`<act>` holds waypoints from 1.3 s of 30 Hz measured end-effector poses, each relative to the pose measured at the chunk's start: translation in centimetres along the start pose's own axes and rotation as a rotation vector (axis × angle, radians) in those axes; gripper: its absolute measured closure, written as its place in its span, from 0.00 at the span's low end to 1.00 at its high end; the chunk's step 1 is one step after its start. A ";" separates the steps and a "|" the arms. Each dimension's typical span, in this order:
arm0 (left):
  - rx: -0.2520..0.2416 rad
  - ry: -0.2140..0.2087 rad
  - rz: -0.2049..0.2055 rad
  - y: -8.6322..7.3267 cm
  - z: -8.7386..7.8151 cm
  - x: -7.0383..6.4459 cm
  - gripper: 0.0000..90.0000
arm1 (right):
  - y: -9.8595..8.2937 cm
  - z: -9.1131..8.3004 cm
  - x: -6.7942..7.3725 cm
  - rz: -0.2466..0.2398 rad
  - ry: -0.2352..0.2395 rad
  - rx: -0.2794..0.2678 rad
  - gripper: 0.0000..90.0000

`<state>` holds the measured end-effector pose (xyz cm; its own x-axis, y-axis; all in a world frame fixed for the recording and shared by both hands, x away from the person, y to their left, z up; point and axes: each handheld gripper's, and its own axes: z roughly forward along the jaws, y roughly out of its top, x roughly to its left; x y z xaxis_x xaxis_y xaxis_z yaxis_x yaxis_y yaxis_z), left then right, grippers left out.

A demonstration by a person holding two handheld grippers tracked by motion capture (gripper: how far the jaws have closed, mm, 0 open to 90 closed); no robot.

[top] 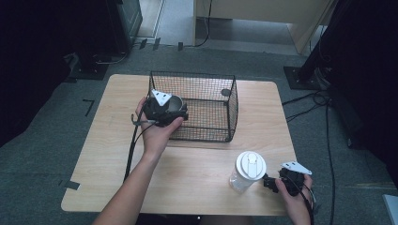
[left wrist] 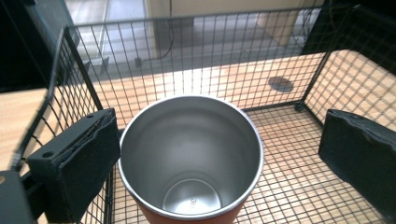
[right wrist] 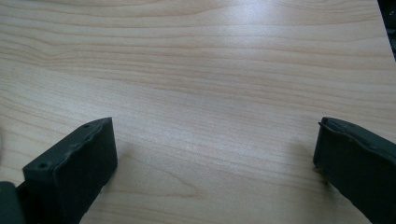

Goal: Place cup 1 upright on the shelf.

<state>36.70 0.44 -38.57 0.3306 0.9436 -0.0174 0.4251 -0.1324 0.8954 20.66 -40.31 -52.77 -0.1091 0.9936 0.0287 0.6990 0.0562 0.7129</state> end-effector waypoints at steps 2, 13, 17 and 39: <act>-0.014 -0.005 -0.005 0.0 -0.6 0.1 0.00 | 0.0 0.0 0.0 0.000 0.000 0.000 0.00; -0.066 -0.027 -0.015 -1.0 -3.7 1.8 0.00 | 0.0 0.0 0.0 0.000 0.000 0.000 0.00; -0.075 -0.031 -0.013 -1.8 -4.6 2.5 0.00 | 0.0 0.0 0.0 0.000 0.000 0.000 0.00; -0.017 0.017 -0.080 -10.0 -8.2 8.2 0.00 | 0.0 0.0 0.0 -0.002 0.000 0.000 0.00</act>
<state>28.30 12.00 -44.01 0.2816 0.9561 -0.0815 0.4350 -0.0515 0.8990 20.65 -40.31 -52.77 -0.1102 0.9935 0.0273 0.6985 0.0579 0.7133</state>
